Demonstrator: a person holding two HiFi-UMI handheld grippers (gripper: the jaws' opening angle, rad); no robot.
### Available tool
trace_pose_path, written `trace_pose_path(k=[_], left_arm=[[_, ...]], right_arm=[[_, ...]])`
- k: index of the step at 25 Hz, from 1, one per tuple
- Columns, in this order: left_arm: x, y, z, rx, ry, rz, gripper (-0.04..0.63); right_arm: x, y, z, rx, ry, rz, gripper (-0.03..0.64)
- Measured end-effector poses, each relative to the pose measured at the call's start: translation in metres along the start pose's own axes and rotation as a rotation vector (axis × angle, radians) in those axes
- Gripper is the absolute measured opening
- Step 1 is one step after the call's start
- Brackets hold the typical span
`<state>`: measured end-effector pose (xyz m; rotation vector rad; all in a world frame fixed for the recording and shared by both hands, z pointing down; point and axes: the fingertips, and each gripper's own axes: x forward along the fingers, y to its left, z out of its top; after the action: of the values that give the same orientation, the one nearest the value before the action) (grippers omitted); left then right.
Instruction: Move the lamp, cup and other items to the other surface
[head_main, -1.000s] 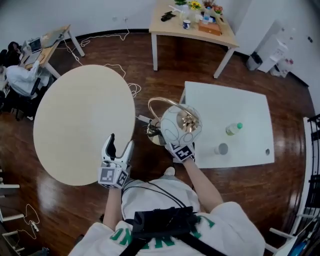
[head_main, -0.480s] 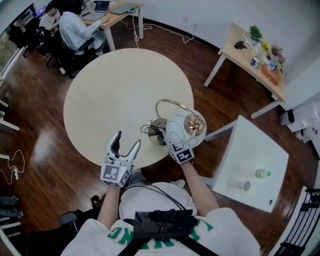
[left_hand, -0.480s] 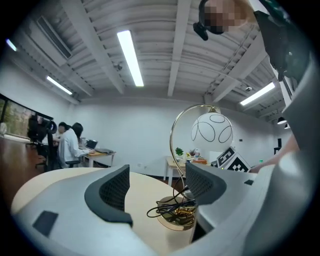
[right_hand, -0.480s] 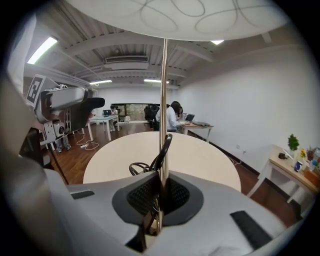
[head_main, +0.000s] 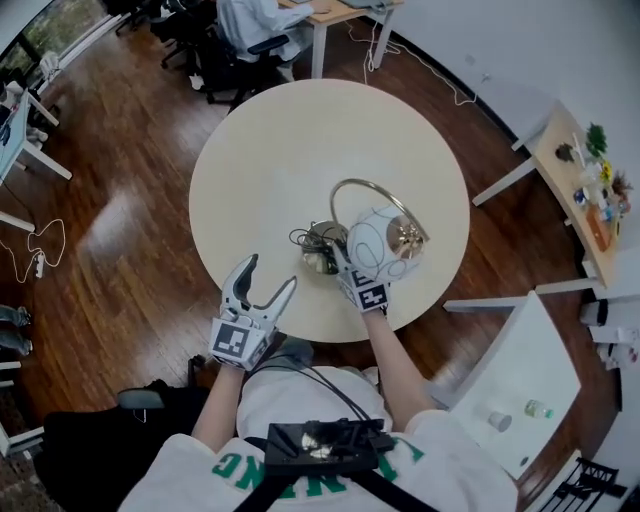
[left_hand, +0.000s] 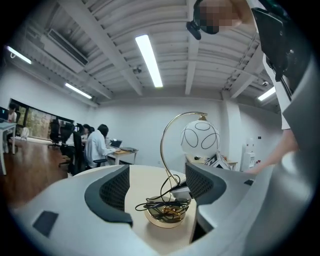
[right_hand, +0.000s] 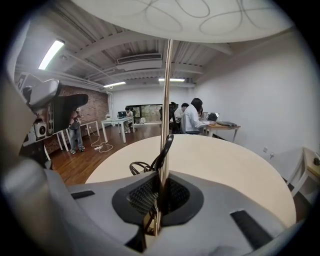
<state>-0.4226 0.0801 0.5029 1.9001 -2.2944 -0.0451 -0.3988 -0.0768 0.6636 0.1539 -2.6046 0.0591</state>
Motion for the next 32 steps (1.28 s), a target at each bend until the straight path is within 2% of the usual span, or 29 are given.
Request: trace_pose_path(k=[6,9,12,15,19,21,23,24,27,32], left_arm=[[-0.016,0.044,0.001,-0.025,-0.006,0.08,0.339],[-0.029,0.064,-0.007,0.011,0.006,0.132,0.339],[-0.035,0.068,-0.001,-0.016,0.002,0.14,0.339],[-0.038,0.069,-0.008,-0.007,0.01,0.148,0.339],[-0.043,0.072,-0.025,0.018,0.033,0.171,0.339],[-0.041,0.066,-0.024,0.014,0.028,0.165,0.339],[-0.035,0.051,-0.011,-0.02,0.002,0.136,0.339],[-0.033,0.045,-0.007,-0.029,-0.01,0.124,0.339],[-0.033,0.037,-0.021,0.011,-0.017,0.103,0.339],[-0.018,-0.004,-0.004,0.016,-0.033,0.023,0.339]], right_arm=[[0.062,0.024,0.014,-0.069,0.014,0.045,0.023],[0.08,0.031,0.004,-0.077,0.034,0.049,0.023],[0.09,0.036,0.0,-0.098,0.055,0.036,0.023],[0.093,0.033,-0.002,-0.081,0.044,0.019,0.025],[0.094,0.031,-0.007,-0.016,0.008,0.054,0.031],[0.089,0.021,-0.016,0.031,-0.015,0.037,0.121],[0.08,0.009,-0.024,0.075,-0.038,0.017,0.259],[0.072,0.005,-0.024,0.078,-0.048,0.015,0.258],[0.042,-0.002,-0.026,0.06,-0.067,0.009,0.264],[-0.03,-0.03,-0.004,0.093,-0.187,-0.089,0.258]])
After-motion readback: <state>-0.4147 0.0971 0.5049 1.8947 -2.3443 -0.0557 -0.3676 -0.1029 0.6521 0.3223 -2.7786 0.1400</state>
